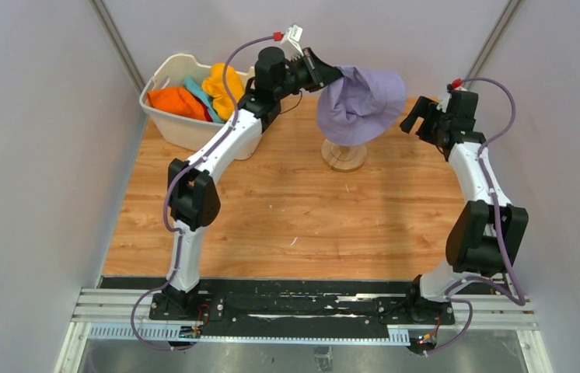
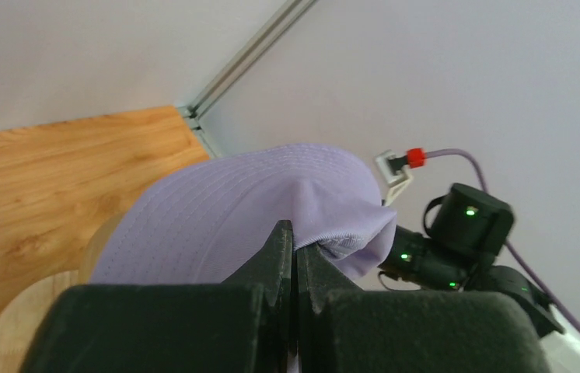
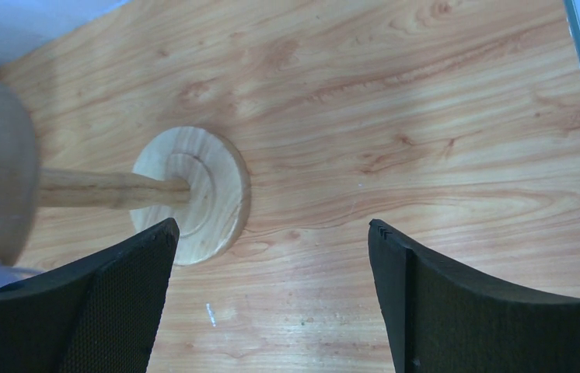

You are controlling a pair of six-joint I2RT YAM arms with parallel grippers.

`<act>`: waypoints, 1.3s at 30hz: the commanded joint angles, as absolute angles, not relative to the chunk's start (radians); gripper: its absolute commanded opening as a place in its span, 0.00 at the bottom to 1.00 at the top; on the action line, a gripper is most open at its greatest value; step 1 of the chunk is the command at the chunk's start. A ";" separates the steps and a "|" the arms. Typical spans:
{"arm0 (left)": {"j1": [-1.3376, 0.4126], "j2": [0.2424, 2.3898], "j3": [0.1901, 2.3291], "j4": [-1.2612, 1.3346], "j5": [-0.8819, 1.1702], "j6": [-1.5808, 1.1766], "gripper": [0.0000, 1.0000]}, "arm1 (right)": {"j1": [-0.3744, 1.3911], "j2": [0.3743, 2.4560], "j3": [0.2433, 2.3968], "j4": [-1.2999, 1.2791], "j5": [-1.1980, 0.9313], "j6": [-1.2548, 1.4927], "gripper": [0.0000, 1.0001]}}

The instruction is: Stack the hats

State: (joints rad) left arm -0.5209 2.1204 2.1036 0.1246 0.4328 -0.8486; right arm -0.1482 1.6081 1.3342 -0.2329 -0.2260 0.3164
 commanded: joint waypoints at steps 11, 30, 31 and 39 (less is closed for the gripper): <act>-0.526 2.278 2.157 0.207 0.400 -0.818 0.15 | -0.162 1.448 1.344 -0.213 -0.299 0.284 0.91; -0.505 2.089 1.960 0.116 0.277 -0.661 0.84 | -0.163 1.457 1.406 -0.058 -0.531 0.415 0.91; -0.500 2.078 1.943 0.123 0.274 -0.660 0.84 | -0.162 1.462 1.406 -0.053 -0.537 0.419 0.91; -0.491 2.098 1.913 0.153 0.365 -0.676 0.84 | -0.160 1.476 1.391 -0.039 -0.555 0.427 0.91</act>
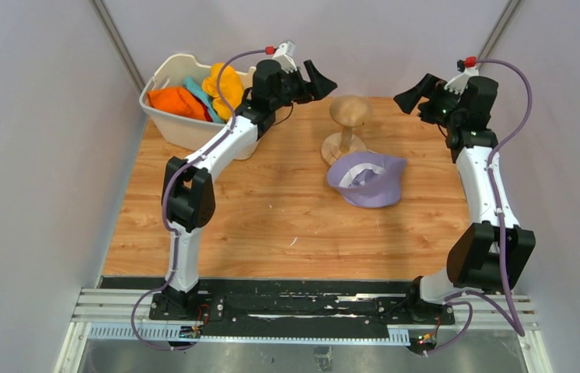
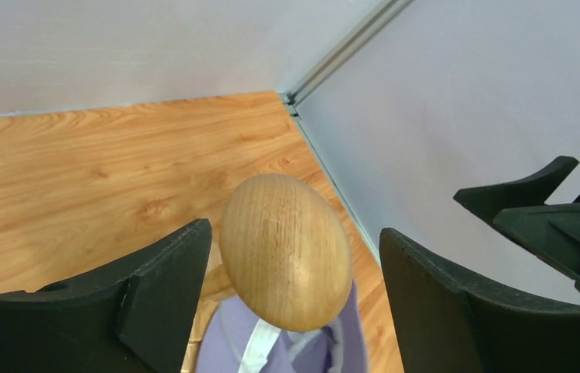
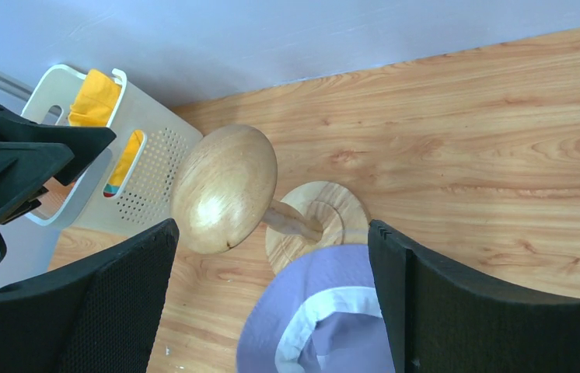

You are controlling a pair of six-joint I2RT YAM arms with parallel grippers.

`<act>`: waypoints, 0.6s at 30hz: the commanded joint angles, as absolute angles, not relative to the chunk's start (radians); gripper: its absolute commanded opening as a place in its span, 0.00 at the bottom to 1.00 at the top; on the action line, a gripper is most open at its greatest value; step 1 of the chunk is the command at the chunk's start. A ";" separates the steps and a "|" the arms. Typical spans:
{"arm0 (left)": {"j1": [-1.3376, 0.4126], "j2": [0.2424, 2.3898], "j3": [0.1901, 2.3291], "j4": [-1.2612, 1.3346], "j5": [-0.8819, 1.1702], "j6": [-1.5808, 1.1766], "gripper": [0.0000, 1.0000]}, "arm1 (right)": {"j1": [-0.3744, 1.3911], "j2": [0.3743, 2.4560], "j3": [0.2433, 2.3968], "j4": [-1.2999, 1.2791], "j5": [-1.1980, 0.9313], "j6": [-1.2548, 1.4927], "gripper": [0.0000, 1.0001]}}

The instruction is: Stack the hats

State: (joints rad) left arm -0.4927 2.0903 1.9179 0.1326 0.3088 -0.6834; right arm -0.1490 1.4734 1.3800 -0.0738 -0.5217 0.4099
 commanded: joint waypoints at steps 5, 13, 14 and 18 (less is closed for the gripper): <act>-0.500 2.095 1.889 0.152 0.418 -0.663 0.83 | -0.161 1.496 1.403 -0.091 -0.548 0.403 0.91; -0.568 1.970 1.871 -0.071 0.219 -0.418 0.83 | -0.164 1.602 1.533 -0.472 -0.311 0.330 0.91; -0.580 1.962 1.891 -0.123 0.175 -0.379 0.83 | -0.163 1.607 1.535 -0.508 -0.294 0.330 0.91; -0.620 1.945 1.969 -0.264 0.046 -0.267 0.83 | -0.162 1.567 1.459 -0.555 -0.267 0.358 0.91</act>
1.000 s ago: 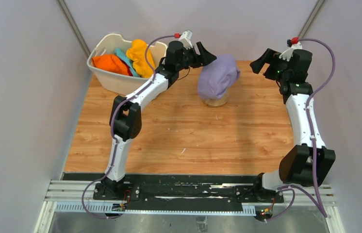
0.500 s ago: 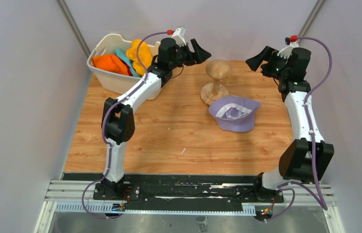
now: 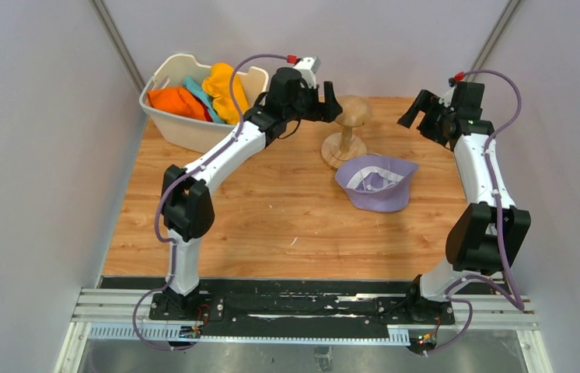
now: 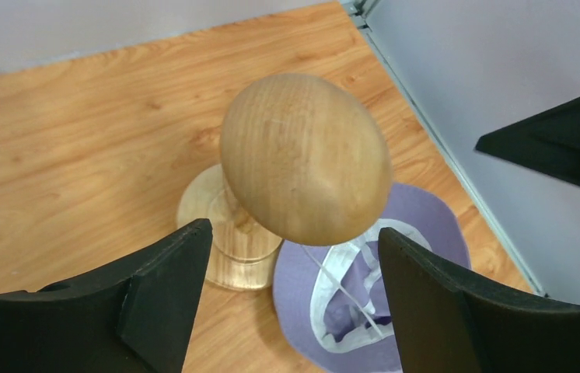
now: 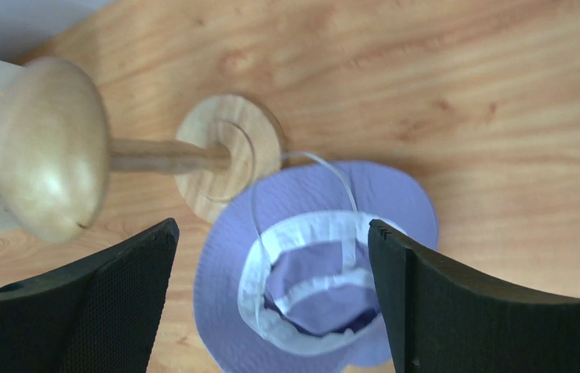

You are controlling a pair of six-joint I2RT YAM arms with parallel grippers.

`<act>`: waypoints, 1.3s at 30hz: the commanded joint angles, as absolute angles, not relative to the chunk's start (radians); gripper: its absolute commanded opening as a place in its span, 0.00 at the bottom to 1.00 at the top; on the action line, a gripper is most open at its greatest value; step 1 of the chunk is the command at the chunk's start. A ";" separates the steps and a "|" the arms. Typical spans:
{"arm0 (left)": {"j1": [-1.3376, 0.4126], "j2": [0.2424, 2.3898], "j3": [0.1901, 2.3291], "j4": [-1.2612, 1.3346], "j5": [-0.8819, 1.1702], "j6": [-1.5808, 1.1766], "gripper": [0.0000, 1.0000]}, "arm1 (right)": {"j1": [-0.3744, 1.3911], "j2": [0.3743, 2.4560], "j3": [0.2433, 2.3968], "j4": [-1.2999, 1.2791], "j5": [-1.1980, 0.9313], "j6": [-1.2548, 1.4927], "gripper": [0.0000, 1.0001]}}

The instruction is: Stack the hats

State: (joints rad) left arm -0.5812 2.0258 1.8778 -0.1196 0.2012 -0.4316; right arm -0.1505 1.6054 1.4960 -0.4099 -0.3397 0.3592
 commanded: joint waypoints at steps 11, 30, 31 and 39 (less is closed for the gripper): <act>-0.689 1.884 2.011 -0.355 -0.034 -0.123 0.83 | -0.161 1.401 1.145 -0.604 -0.262 0.421 0.88; -0.690 1.804 1.883 -0.290 -0.062 -0.112 0.83 | -0.161 1.468 1.195 -0.589 -0.263 0.431 0.01; -0.690 1.805 1.881 -0.289 -0.063 -0.110 0.83 | -0.160 1.468 1.207 -0.589 -0.261 0.426 0.01; -0.690 1.803 1.883 -0.287 -0.092 -0.114 0.83 | -0.117 1.515 1.452 -0.589 -0.198 0.365 0.01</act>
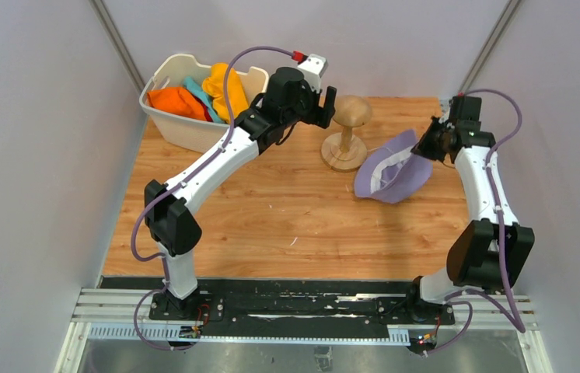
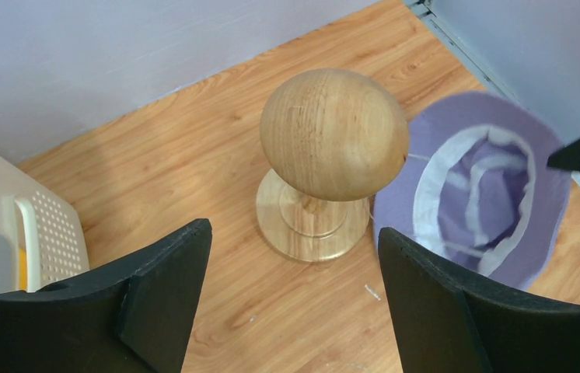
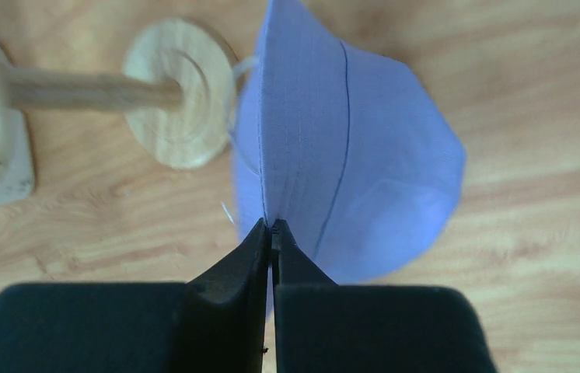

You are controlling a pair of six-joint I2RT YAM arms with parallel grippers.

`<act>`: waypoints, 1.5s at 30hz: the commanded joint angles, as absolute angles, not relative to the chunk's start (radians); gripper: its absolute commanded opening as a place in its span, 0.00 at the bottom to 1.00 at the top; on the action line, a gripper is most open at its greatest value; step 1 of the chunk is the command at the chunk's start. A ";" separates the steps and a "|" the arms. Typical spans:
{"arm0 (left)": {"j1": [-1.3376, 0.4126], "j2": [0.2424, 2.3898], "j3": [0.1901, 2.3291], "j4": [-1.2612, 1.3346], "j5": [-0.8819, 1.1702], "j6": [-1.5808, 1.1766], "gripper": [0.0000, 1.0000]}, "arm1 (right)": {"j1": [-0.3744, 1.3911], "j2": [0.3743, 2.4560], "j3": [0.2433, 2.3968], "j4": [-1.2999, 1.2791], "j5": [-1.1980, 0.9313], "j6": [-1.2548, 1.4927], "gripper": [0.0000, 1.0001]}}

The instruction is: Stack the hats

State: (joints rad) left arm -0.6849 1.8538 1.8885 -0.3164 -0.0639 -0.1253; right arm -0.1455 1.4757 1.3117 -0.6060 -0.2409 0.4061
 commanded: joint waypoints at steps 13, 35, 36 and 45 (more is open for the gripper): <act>-0.654 1.711 1.869 -0.327 -0.248 -0.120 0.84 | 0.091 1.807 1.885 -0.506 -0.011 0.192 0.01; -0.549 1.577 1.685 -0.282 -0.259 -0.176 0.84 | 0.448 1.792 1.999 -0.482 0.038 -0.020 0.01; -0.548 1.576 1.678 -0.277 -0.257 -0.178 0.84 | 0.467 1.766 1.963 -0.473 0.052 -0.030 0.01; -0.541 1.583 1.659 -0.261 -0.229 -0.197 0.84 | 0.553 1.560 1.637 -0.434 0.125 -0.034 0.01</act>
State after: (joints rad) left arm -0.5468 1.6089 1.6703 -0.3073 -0.2459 -0.1795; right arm 0.5323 1.6363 1.7283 -0.4644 0.0837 -0.0250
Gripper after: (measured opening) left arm 0.838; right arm 0.013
